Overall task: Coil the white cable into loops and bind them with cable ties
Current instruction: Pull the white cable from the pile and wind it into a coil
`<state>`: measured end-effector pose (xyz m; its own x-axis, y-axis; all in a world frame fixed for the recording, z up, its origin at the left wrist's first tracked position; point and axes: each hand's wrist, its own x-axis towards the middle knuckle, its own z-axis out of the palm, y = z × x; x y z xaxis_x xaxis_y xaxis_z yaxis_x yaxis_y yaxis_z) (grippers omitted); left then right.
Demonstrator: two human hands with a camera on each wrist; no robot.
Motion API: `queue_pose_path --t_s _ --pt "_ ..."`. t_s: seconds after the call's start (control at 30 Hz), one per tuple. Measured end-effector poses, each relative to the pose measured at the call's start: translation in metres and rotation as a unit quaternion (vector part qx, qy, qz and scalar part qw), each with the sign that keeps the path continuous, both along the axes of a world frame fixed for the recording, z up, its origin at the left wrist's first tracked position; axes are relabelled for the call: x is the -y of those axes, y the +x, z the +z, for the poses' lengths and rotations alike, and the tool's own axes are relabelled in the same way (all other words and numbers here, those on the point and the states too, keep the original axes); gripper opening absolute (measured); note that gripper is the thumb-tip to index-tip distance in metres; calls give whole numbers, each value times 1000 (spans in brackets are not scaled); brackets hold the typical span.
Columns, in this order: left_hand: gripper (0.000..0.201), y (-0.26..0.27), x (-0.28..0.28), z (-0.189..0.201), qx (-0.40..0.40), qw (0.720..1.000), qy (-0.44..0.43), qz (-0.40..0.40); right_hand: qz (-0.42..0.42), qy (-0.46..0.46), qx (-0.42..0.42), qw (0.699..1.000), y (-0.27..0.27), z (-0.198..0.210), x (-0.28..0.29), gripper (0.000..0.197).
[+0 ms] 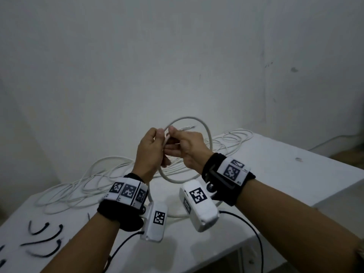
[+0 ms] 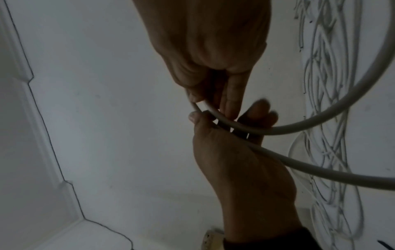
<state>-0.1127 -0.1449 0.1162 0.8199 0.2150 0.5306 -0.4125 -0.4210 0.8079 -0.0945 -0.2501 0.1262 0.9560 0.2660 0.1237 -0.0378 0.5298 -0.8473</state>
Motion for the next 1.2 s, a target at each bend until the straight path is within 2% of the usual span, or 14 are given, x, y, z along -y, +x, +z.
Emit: queue_pose_path --t_s 0.1,0.17,0.2,0.27,0.3,0.33,0.43,0.57,0.63,0.77,0.87,0.97,1.13,1.2 --pt "37 7 -13 -6 28 996 8 85 34 -51 55 997 -10 -5 -1 23" --pt "39 9 -22 -10 26 995 -9 92 -32 -210 174 962 -15 -7 7 28" --pt "39 9 -25 -13 20 996 -10 90 -123 -317 263 903 -12 -7 14 30" --pt "37 7 -30 -15 4 997 -8 76 -327 -440 446 707 -4 -5 27 32" --pt "36 6 -31 -16 -3 998 -11 65 -357 -453 509 638 3 -3 33 39" --pt "36 6 -31 -16 -9 998 -13 54 -335 -468 552 604 11 0 38 51" --pt "37 3 -28 -14 -23 999 -11 23 -126 -576 527 612 27 15 44 74" --pt "36 0 -27 -12 -33 999 -12 -20 -82 -670 516 528 37 29 39 58" --pt "35 -2 -28 -11 -33 998 -30 -35 -65 -656 511 551 40 27 35 50" --pt "34 -7 -32 -6 -38 997 -60 -29 -47 -570 448 687 51 15 36 34" --pt "33 -12 -39 -6 -55 990 -121 -38 -84 -514 395 757 62 7 50 25" --pt "29 -13 -41 -12 -63 991 -112 -43 -112 -441 343 822 68 -3 58 26" --pt "23 -15 -42 -14 -107 986 -110 -65 -129 -405 313 849 63 -16 49 26" --pt "19 -15 -52 -5 -148 985 -61 -67 -109 -414 320 845 62 -16 48 27"
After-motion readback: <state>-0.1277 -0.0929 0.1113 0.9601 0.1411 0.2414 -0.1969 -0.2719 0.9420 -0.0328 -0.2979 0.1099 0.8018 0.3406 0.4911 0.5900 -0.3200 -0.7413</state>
